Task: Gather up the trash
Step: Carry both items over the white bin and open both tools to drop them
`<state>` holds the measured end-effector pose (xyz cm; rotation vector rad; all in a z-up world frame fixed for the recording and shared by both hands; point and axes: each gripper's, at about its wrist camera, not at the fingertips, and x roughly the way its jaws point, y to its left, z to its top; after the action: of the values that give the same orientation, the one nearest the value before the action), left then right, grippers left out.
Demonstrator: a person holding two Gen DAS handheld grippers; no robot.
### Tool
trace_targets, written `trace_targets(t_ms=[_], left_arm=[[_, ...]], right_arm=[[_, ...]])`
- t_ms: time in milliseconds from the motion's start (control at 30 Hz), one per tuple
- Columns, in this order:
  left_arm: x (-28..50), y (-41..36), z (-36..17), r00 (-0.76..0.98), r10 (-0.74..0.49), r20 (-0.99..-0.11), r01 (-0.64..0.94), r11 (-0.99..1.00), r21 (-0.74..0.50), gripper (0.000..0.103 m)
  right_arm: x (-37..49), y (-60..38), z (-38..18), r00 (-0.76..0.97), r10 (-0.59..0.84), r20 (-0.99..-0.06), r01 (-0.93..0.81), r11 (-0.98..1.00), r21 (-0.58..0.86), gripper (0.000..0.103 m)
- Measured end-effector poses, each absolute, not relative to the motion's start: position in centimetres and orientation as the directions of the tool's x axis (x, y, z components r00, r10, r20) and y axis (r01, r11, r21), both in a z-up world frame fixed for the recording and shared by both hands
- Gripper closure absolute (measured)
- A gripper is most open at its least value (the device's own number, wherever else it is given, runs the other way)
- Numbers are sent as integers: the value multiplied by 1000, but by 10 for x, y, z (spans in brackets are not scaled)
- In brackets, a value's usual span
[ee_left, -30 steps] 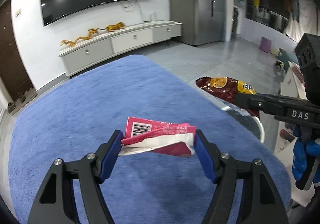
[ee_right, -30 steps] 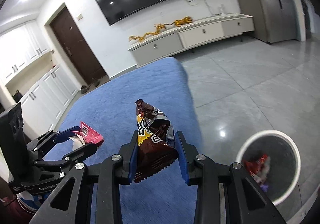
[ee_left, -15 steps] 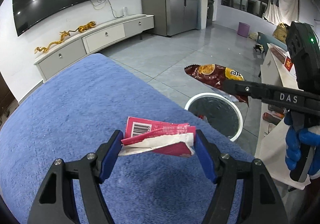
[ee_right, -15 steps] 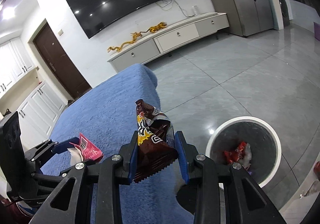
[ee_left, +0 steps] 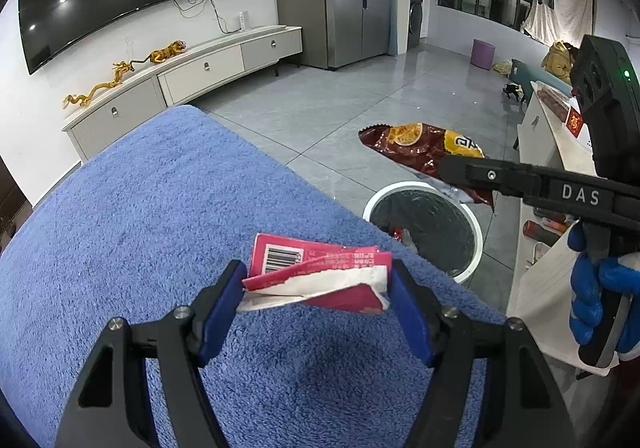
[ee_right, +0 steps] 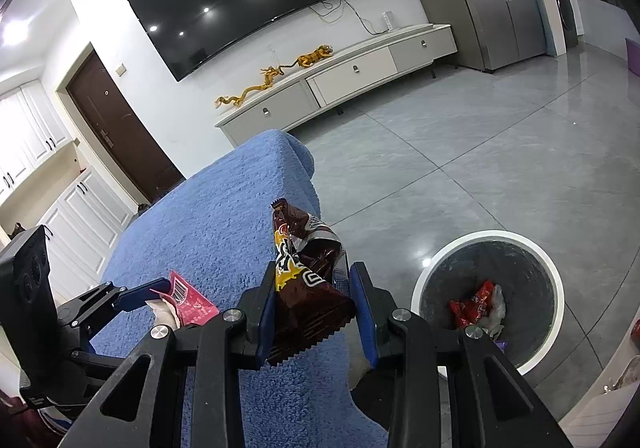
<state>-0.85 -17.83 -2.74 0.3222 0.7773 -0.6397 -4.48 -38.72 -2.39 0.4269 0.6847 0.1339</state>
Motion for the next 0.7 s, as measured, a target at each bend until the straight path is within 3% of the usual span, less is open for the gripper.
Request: trace_targets(t_ms=[700], left_arm=[[-2,-189,-31,530,-409,-743,652,757,48,33]], right_arm=[[-48,-400,-32,777,231,-585,66,895,441,71]])
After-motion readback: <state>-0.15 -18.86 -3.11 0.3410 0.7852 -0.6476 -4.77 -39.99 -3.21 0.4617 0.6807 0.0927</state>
